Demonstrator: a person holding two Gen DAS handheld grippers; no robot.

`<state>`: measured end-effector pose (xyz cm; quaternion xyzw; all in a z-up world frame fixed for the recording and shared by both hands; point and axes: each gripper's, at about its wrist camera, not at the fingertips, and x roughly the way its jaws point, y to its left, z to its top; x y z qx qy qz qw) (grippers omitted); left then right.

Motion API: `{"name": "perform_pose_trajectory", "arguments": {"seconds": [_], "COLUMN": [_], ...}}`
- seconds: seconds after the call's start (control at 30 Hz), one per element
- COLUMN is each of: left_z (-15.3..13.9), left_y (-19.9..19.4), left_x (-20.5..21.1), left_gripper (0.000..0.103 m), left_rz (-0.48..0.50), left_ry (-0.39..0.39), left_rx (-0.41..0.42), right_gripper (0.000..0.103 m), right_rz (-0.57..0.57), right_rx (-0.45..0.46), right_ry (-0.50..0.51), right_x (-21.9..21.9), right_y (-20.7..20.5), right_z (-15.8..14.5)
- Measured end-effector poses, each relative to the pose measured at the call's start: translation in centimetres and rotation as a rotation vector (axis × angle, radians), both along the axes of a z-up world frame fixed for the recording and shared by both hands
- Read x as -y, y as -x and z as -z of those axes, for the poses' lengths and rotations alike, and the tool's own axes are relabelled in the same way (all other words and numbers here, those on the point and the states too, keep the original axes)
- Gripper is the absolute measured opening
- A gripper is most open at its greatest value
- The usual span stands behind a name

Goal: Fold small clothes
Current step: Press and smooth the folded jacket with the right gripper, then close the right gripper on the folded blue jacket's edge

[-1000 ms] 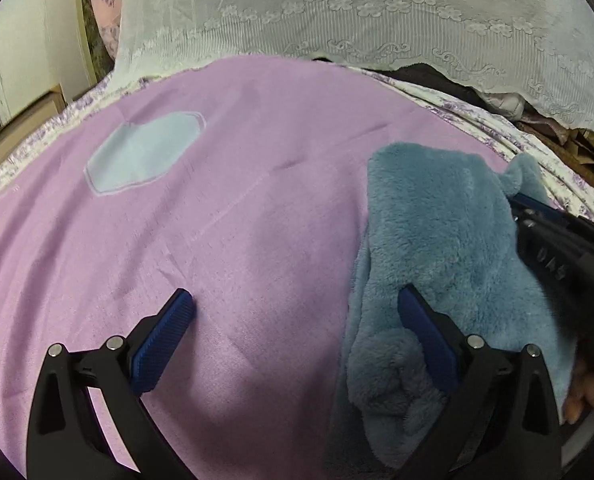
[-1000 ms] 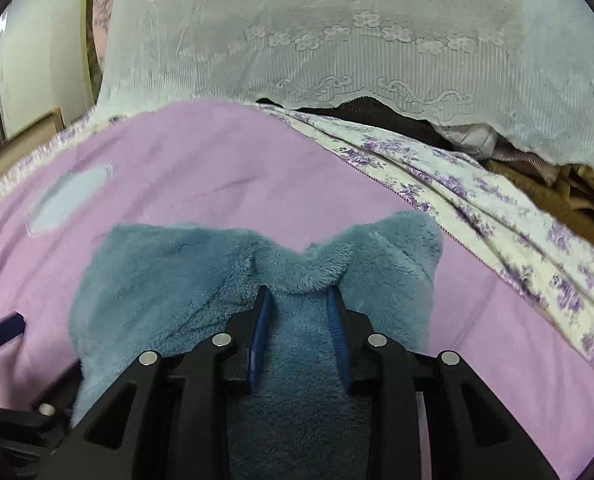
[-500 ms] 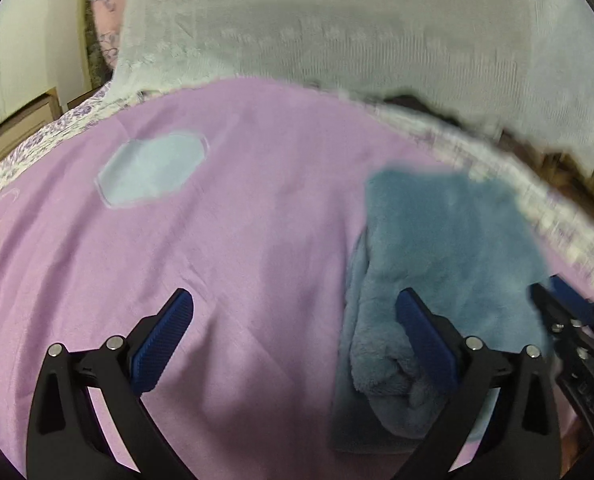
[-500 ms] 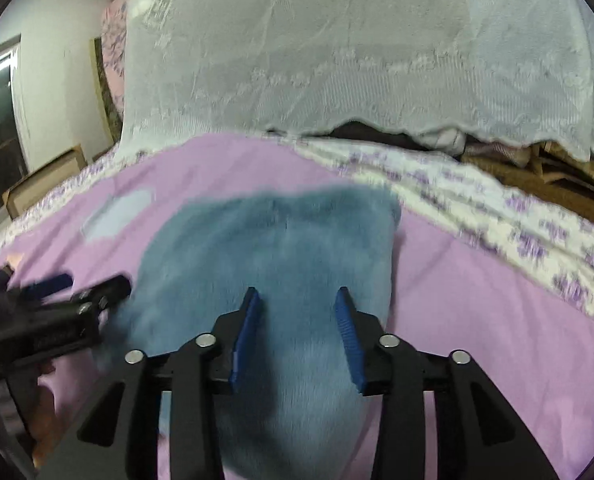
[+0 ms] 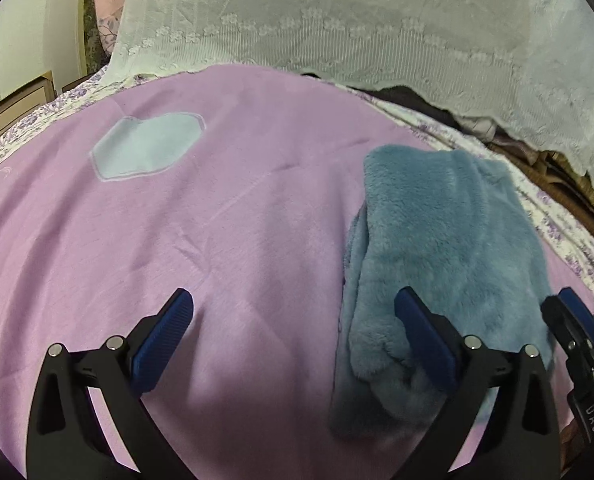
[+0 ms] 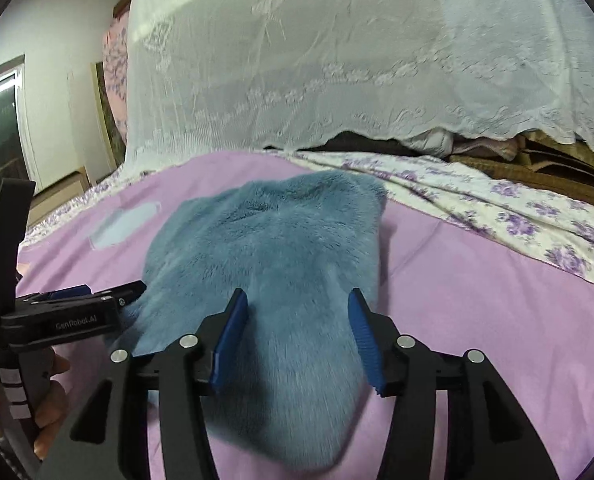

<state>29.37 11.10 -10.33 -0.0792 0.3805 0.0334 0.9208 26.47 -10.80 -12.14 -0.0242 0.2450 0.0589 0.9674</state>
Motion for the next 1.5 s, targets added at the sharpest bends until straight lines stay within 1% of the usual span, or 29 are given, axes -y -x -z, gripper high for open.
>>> {"name": "perform_pose_trajectory", "arguments": {"seconds": [0.07,0.17,0.33,0.47,0.6,0.7,1.07,1.17,1.33,1.43,1.5], "left_z": [-0.5,-0.7,-1.0,-1.2,-1.6,-1.7,-2.0,-2.5,-3.6,-4.2,-4.4], "left_y": [1.3,2.8,5.7,7.0,7.9,7.9,7.4,6.6,4.9,3.6,2.7], "left_x": [0.0,0.4,1.7,2.2,2.6,2.6,3.0,3.2,3.9,4.4,4.8], "left_gripper": [0.099,0.099,0.098,0.098,0.099,0.098,0.099,0.098,0.098,0.098,0.098], "left_rz": [0.006,0.026,0.035,0.042,0.049,0.053,0.090,0.103,0.111,0.126,0.137], "left_ry": [0.004,0.000,-0.073,-0.101,-0.118,-0.117,-0.114,-0.105,-0.131,-0.119,-0.112], "left_rx": [0.024,0.038,0.075,0.098,0.120,0.118,0.102,0.096,0.107,0.105,0.100], "right_gripper": [0.053,0.055,0.061,0.068,0.071,0.074,0.075,0.077,0.081,0.083,0.085], "right_rz": [0.006,0.014,0.018,0.014,0.017,0.027,0.039,0.038,0.051,0.051,0.055], "right_rx": [-0.003,-0.006,-0.024,-0.022,-0.025,-0.037,-0.104,-0.104,-0.085,-0.078,-0.065], "right_ry": [-0.016,-0.035,-0.065,-0.071,-0.085,-0.105,-0.222,-0.241,-0.258,-0.263,-0.266], "right_x": [0.4,0.9,1.2,1.2,1.6,2.0,4.0,4.3,5.0,5.2,5.3], "right_y": [1.1,2.2,4.3,5.7,6.2,6.1,4.6,4.1,2.8,1.7,0.7], "right_z": [-0.1,-0.1,0.2,0.2,0.2,0.4,1.2,0.9,0.2,-0.5,-1.1]}}
